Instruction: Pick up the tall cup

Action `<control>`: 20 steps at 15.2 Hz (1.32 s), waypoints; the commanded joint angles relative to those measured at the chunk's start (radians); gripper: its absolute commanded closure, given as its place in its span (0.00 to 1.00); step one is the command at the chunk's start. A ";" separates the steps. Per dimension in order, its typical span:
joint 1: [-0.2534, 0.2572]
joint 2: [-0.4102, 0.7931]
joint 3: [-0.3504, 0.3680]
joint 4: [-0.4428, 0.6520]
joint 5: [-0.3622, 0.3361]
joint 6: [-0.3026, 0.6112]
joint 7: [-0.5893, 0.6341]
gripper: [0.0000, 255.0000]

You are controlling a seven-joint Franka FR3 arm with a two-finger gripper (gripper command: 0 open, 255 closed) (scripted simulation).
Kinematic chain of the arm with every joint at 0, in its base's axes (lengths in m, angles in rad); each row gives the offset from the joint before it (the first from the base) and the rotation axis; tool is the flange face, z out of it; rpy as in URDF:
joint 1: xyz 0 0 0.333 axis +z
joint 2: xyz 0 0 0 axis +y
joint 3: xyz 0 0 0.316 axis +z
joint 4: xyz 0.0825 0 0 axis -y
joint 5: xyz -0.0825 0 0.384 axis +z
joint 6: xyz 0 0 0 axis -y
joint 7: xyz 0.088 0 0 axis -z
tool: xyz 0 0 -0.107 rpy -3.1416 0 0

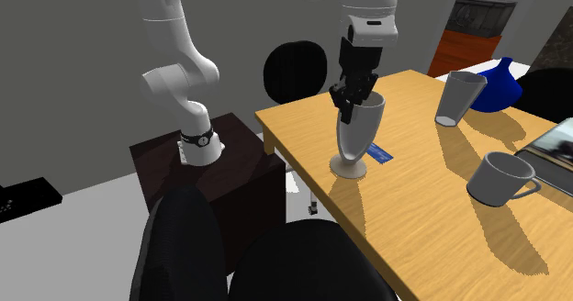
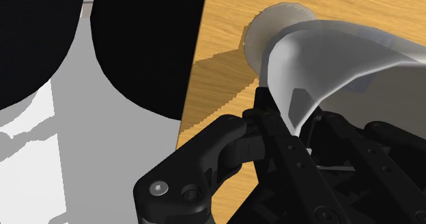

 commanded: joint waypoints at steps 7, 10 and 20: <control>0.000 0.003 0.000 0.015 -0.001 -0.013 0.000 1.00; 0.000 0.004 0.000 0.057 -0.001 -0.053 0.000 1.00; 0.003 0.024 0.003 0.215 -0.007 -0.193 0.003 1.00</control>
